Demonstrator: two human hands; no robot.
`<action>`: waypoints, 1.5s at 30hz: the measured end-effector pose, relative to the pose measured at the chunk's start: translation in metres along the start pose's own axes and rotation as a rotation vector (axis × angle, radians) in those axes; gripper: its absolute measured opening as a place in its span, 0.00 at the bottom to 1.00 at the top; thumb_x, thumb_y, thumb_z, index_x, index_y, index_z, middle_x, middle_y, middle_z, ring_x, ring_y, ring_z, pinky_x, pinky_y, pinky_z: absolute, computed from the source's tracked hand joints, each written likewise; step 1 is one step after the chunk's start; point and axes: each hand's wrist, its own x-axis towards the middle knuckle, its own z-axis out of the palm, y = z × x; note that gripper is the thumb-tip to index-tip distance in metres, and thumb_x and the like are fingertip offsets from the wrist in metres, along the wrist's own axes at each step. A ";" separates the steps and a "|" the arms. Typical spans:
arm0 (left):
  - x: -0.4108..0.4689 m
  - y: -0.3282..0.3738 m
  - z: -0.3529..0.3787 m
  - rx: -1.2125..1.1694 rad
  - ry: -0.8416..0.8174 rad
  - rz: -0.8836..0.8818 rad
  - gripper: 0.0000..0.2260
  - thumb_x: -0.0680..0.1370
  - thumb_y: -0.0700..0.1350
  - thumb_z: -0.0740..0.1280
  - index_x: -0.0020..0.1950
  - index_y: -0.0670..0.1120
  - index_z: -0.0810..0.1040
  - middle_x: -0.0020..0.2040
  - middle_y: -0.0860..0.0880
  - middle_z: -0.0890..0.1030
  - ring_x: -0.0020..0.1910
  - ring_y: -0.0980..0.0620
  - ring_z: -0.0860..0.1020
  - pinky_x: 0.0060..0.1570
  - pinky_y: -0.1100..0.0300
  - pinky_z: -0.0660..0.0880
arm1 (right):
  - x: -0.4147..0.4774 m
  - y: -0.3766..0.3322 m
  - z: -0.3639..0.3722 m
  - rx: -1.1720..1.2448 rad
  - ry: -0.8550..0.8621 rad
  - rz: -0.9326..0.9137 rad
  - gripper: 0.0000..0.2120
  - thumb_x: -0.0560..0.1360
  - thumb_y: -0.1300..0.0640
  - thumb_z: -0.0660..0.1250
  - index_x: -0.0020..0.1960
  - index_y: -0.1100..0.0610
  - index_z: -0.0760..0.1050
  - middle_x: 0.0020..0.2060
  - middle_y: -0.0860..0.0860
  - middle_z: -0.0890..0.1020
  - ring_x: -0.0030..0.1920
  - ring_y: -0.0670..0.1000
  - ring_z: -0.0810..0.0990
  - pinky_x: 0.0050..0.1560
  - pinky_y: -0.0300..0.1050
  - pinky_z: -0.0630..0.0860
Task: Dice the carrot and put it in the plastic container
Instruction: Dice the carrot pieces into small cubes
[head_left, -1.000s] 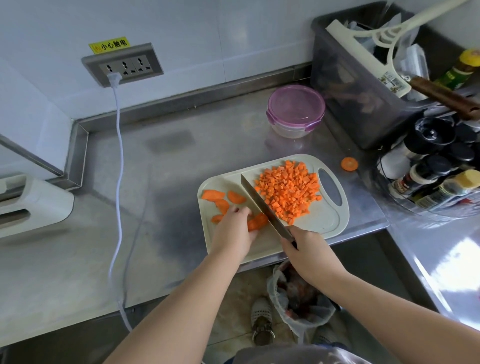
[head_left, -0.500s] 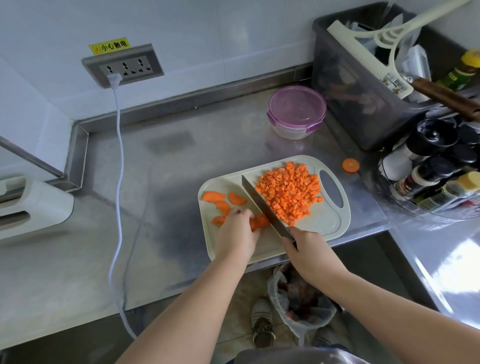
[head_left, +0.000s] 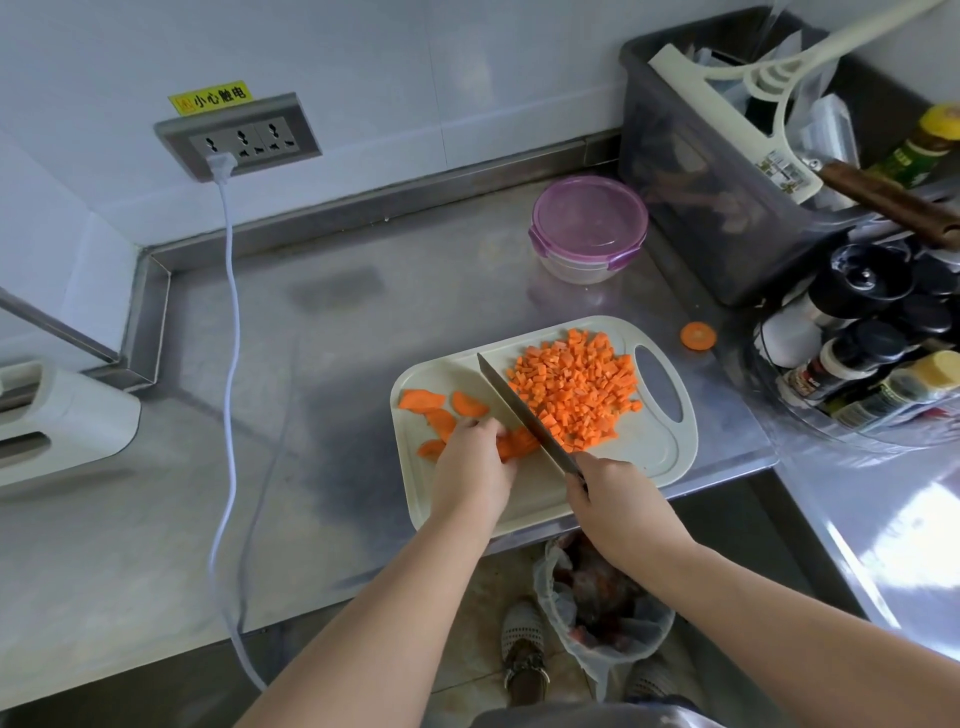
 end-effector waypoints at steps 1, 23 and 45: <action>0.000 0.000 0.000 -0.001 -0.002 0.003 0.11 0.76 0.44 0.68 0.58 0.47 0.79 0.60 0.50 0.76 0.53 0.50 0.77 0.44 0.62 0.70 | 0.000 -0.001 0.001 -0.009 0.000 0.001 0.08 0.82 0.55 0.54 0.52 0.55 0.71 0.42 0.53 0.78 0.41 0.55 0.78 0.45 0.51 0.78; -0.001 -0.006 0.003 0.103 0.063 0.045 0.11 0.78 0.52 0.65 0.57 0.49 0.79 0.58 0.53 0.77 0.56 0.50 0.77 0.44 0.57 0.72 | -0.008 -0.013 -0.001 -0.110 0.017 -0.061 0.10 0.83 0.55 0.52 0.57 0.56 0.70 0.40 0.50 0.75 0.42 0.56 0.79 0.45 0.52 0.77; 0.000 -0.010 0.005 0.028 0.049 0.074 0.10 0.75 0.51 0.69 0.55 0.50 0.80 0.55 0.55 0.77 0.48 0.54 0.78 0.40 0.62 0.73 | 0.011 -0.009 0.002 0.003 -0.002 0.107 0.10 0.82 0.56 0.52 0.52 0.58 0.71 0.45 0.56 0.79 0.45 0.57 0.79 0.47 0.51 0.77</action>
